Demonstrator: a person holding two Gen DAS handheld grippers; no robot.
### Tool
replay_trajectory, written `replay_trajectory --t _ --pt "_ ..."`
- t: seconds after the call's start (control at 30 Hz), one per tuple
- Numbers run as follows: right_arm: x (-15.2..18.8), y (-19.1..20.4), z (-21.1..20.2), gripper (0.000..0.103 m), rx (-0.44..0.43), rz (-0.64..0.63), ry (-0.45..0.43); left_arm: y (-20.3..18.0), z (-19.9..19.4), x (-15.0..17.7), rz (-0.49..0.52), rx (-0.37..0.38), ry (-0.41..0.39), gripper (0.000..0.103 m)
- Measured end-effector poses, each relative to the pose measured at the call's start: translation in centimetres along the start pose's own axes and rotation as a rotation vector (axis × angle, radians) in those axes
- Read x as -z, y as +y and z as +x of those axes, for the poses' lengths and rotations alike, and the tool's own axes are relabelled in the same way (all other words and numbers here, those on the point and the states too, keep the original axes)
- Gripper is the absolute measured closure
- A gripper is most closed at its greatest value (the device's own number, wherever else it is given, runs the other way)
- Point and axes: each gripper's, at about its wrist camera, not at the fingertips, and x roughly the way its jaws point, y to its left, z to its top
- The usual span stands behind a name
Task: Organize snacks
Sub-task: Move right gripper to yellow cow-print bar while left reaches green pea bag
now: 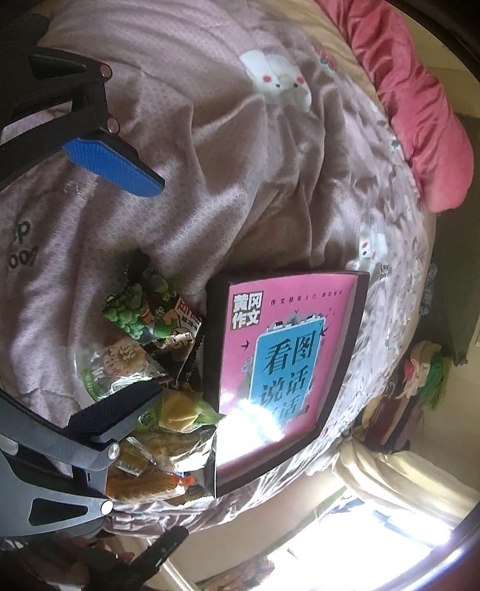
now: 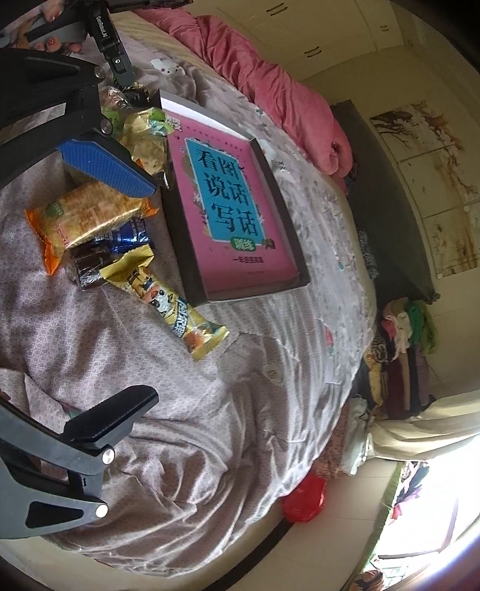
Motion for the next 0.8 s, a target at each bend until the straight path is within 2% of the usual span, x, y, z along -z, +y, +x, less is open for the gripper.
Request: replay_trajectory --t 0.17,0.23,0.33,0.43,0.47,0.57,0.63,0.7,0.73,0.8 --pt "-0.3 -0.3 1.2 0.001 -0.023 0.016 0.034 0.3 1.1 -0.4 0.009 0.032 0.020 0.019" --pt "-0.6 -0.7 1.7 0.004 -0.036 0.040 0.047 0.3 1.3 -0.5 0.010 0.049 0.019 0.021" --pt "-1.0 -1.1 2.6 0.013 -0.048 0.083 0.078 -0.1 1.5 -0.7 0.036 0.063 0.015 0.026" --pt "-1.4 -1.4 4.2 0.028 -0.043 0.110 0.125 -0.6 1.6 -0.6 0.060 0.070 0.017 0.033" --pt "-1.4 -1.4 4.5 0.036 -0.044 0.116 0.132 -0.8 1.7 -0.5 0.067 0.076 0.020 0.035" --pt "-1.3 -1.5 5.9 0.055 -0.060 0.138 0.183 -0.9 2.1 -0.5 0.073 0.090 0.032 0.037" --pt "-1.1 -1.6 6.5 0.059 -0.063 0.138 0.198 -0.7 2.4 -0.6 0.059 0.111 0.044 0.036" --pt "-0.8 -2.1 6.9 0.072 -0.076 0.148 0.195 -0.5 2.6 -0.6 0.048 0.128 0.048 0.037" --pt "-0.7 -2.3 6.9 0.074 -0.074 0.147 0.195 -0.4 2.7 -0.6 0.043 0.138 0.050 0.037" --pt "-0.4 -3.0 6.6 0.078 -0.094 0.149 0.179 -0.2 3.0 -0.6 0.028 0.174 0.063 0.046"
